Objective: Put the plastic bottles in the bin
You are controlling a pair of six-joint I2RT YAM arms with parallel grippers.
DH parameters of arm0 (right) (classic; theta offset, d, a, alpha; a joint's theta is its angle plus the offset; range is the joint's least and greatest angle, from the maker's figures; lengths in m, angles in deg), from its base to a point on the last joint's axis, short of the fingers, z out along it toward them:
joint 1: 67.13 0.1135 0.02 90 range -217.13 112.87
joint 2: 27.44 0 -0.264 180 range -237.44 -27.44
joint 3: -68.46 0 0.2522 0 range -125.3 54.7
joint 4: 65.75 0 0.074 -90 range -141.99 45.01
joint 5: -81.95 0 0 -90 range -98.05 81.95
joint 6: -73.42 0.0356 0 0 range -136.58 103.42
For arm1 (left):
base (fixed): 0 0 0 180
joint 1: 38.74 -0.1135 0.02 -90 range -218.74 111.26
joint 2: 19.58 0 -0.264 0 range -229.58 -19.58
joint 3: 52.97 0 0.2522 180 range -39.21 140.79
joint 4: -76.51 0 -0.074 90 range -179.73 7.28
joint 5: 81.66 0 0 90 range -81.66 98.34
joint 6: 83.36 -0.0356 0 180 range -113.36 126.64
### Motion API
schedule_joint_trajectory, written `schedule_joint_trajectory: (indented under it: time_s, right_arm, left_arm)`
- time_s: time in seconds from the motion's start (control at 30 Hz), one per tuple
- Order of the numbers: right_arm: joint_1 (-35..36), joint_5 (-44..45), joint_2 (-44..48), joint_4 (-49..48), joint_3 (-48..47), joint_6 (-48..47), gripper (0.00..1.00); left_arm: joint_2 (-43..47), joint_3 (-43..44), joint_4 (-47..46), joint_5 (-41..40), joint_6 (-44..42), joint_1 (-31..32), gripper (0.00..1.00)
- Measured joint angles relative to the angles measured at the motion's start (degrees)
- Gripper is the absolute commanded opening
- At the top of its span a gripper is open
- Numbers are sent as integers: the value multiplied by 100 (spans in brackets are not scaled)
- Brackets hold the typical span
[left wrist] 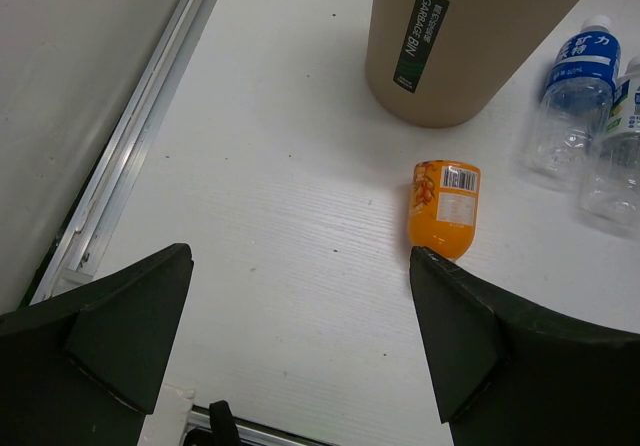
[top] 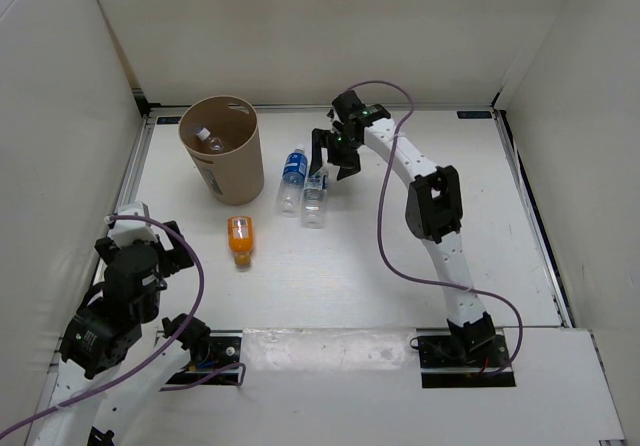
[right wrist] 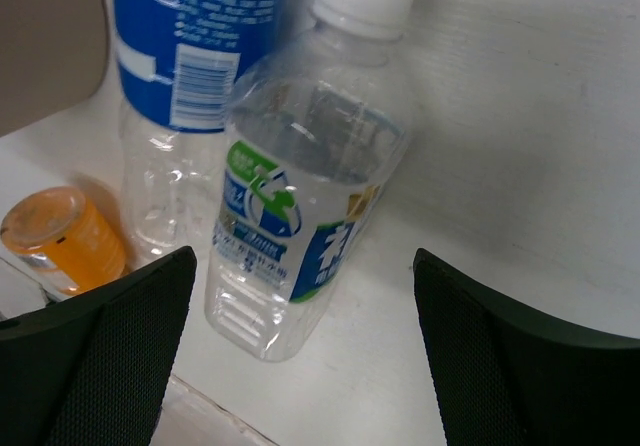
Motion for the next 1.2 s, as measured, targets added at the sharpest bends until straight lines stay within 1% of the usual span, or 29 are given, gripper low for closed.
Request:
schedule_joint_trajectory:
  time_s: [0.17, 0.43, 0.73, 0.83, 0.87, 0.9, 0.93, 0.97, 1.0, 1.03, 1.07, 1.13, 1.17, 1.2]
  right_arm:
    - [-39, -52, -398, 225, -227, 22, 90]
    - [-17, -201, -706, 389, -603, 42, 90]
    - [127, -354, -739, 188, -503, 83, 90]
    - [127, -424, -785, 149, -503, 101, 81]
    - [125, -450, -800, 120, -503, 109, 71]
    - [122, -490, -809, 85, -496, 103, 65]
    - [116, -518, -809, 46, -461, 114, 57]
    - [111, -616, -809, 4, -431, 140, 44]
    - [96, -741, -798, -68, -389, 177, 40]
    - [81, -782, -765, -151, -304, 203, 27]
    - [70, -857, -721, -229, -181, 212, 25]
    - [28, -986, -544, -463, 219, 223, 25]
    - [2, -1038, -424, -562, 446, 229, 17]
    - [-22, -1075, -306, -608, 673, 227, 14]
  left_arm:
    - [-57, 0, -2, 9, 0, 0, 100]
    - [-140, 0, -2, 13, 0, 0, 100]
    - [-138, 0, 0, 13, 0, 0, 100]
    - [-138, 0, 0, 13, -2, 0, 100]
    - [-138, 0, -2, 13, 0, 0, 100]
    - [-138, 0, 0, 13, 0, 0, 100]
    - [-138, 0, 0, 13, 0, 0, 100]
    - [-138, 0, 0, 13, -2, 0, 100]
    - [-138, 0, 0, 13, 0, 0, 100]
    - [-138, 0, 0, 13, 0, 0, 100]
    - [-138, 0, -2, 13, 0, 0, 100]
    - [-138, 0, -2, 13, -2, 2, 100]
    - [-138, 0, -2, 13, -2, 2, 100]
    - [-136, 0, -2, 13, -2, 0, 100]
